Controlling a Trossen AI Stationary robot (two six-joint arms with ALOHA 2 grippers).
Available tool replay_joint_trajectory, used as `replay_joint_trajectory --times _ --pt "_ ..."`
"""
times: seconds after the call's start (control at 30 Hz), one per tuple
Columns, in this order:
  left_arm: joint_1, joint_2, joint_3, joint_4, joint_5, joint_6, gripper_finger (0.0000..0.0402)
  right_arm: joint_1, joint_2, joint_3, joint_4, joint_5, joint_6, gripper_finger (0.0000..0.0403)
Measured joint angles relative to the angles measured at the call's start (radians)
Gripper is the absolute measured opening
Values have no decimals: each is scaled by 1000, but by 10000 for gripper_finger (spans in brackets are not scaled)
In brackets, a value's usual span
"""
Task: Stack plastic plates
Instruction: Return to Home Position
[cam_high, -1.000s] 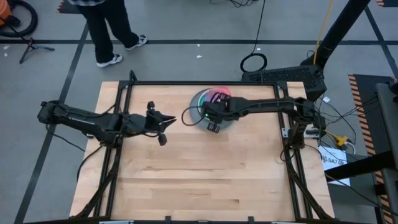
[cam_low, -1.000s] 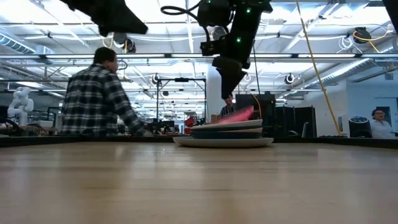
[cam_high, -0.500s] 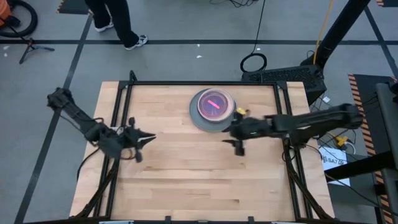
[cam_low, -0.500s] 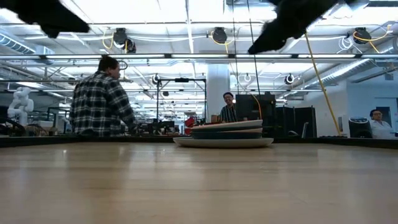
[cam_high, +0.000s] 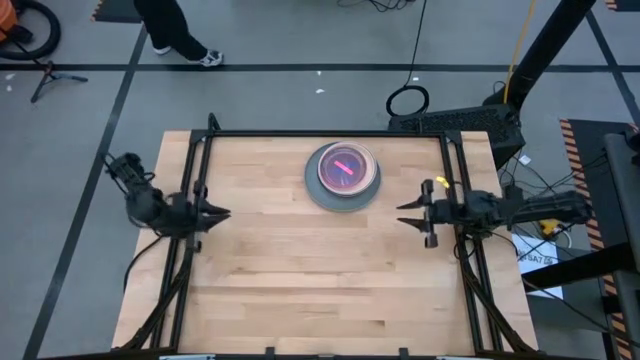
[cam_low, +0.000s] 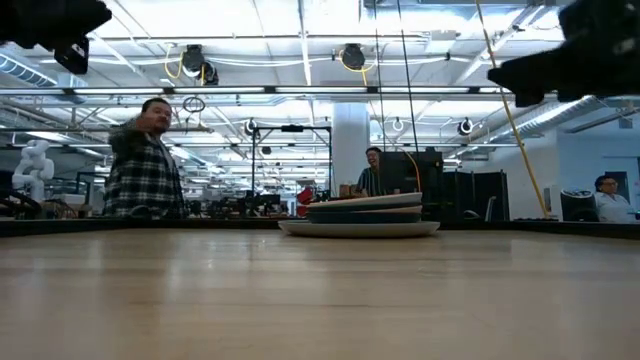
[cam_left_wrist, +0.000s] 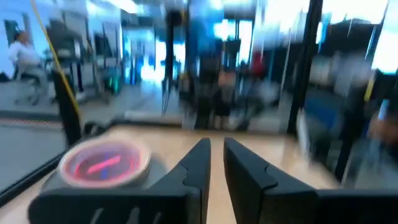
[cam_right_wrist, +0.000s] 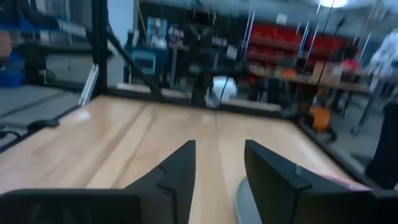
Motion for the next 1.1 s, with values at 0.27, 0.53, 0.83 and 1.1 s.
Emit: replay_joint_trajectory --times 0.27,0.53,0.83,1.1 --pt "80 14 -213 330 -53 127 53 -1 -221 -85 -131 -76 27 104" --pt "145 14 -203 109 -136 36 53 -1 -181 -86 -121 -49 311 100" --pt "145 14 -203 108 -132 41 53 -1 -177 -87 -125 -46 303 100" --pt "145 14 -202 106 -132 40 53 -1 -177 -88 -124 -46 304 100"
